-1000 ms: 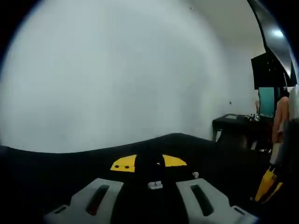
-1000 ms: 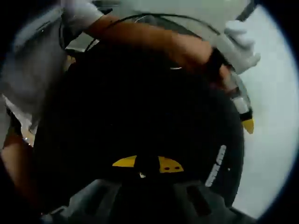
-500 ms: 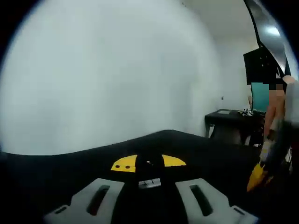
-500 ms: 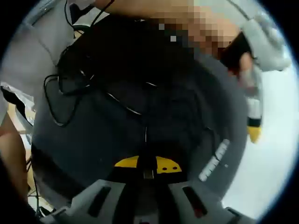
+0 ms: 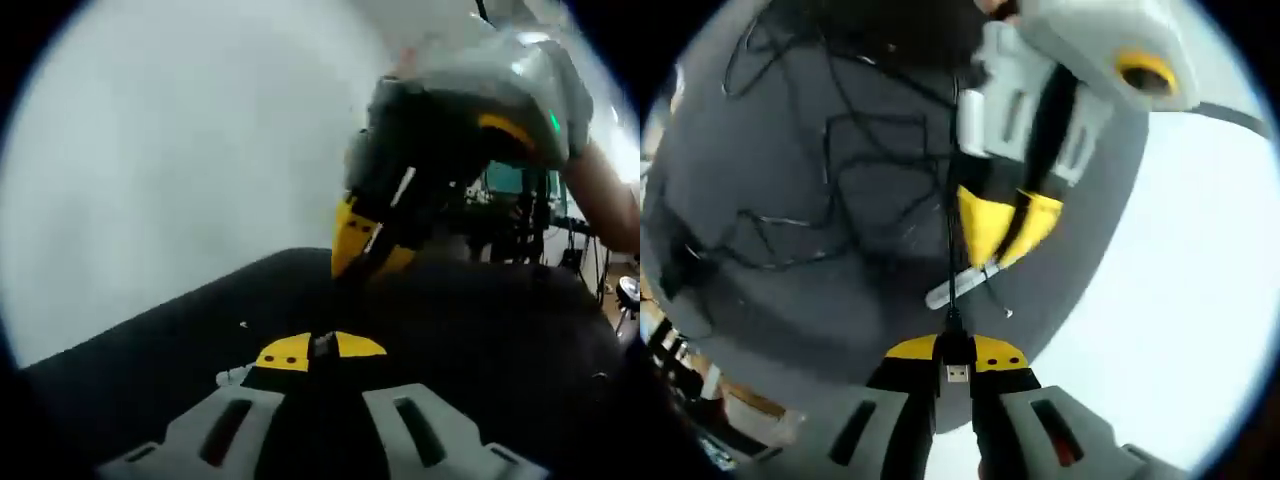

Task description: Grab the wires, straighten them and put them on the rack

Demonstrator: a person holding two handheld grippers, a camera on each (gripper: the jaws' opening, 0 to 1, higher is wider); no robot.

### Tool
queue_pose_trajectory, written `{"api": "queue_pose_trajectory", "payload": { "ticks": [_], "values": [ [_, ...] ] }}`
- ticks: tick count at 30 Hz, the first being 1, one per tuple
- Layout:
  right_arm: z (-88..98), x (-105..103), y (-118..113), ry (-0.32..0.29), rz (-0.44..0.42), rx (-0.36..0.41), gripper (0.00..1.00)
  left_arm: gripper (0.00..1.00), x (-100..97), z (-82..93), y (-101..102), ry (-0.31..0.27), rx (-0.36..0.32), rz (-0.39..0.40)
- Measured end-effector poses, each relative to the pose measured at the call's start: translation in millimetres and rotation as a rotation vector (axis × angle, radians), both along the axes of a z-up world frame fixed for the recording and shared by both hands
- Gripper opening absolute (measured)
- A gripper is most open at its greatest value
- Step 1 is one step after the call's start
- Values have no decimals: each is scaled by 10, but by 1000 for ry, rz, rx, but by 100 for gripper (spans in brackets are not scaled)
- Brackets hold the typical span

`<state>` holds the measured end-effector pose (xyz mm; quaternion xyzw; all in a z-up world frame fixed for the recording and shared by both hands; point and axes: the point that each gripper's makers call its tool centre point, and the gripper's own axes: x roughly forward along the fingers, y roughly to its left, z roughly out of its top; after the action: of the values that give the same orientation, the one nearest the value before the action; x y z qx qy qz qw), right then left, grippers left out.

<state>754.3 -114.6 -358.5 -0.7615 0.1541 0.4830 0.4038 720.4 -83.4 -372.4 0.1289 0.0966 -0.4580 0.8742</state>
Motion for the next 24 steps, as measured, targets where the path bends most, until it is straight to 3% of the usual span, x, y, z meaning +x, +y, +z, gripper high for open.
{"api": "queue_pose_trajectory", "payload": {
  "ticks": [2,6,8,11,14,15,17,21,24],
  "values": [
    [-160,107,-19,5,6,7,9,5,-30,-56,-81,-21,17,-24],
    [-419,226,-149,15,10,-30,9,5,-18,-236,-93,-50,141,-21],
    [-475,217,-165,22,20,-35,9,3,20,-378,-38,24,192,18],
    [-503,297,-197,-4,59,-78,9,3,31,-325,-87,34,135,11],
    [-512,273,-183,15,71,-80,9,3,97,-304,-68,61,99,35],
    [-540,233,-204,46,44,-69,9,3,133,-313,-21,74,104,65],
    [-600,173,-253,76,47,-87,9,3,218,-248,45,33,100,103],
    [-662,231,-250,85,68,-71,9,3,219,-299,-13,53,90,102],
    [-720,267,-231,71,94,-81,9,3,236,-279,-17,18,108,134]
  ]
}}
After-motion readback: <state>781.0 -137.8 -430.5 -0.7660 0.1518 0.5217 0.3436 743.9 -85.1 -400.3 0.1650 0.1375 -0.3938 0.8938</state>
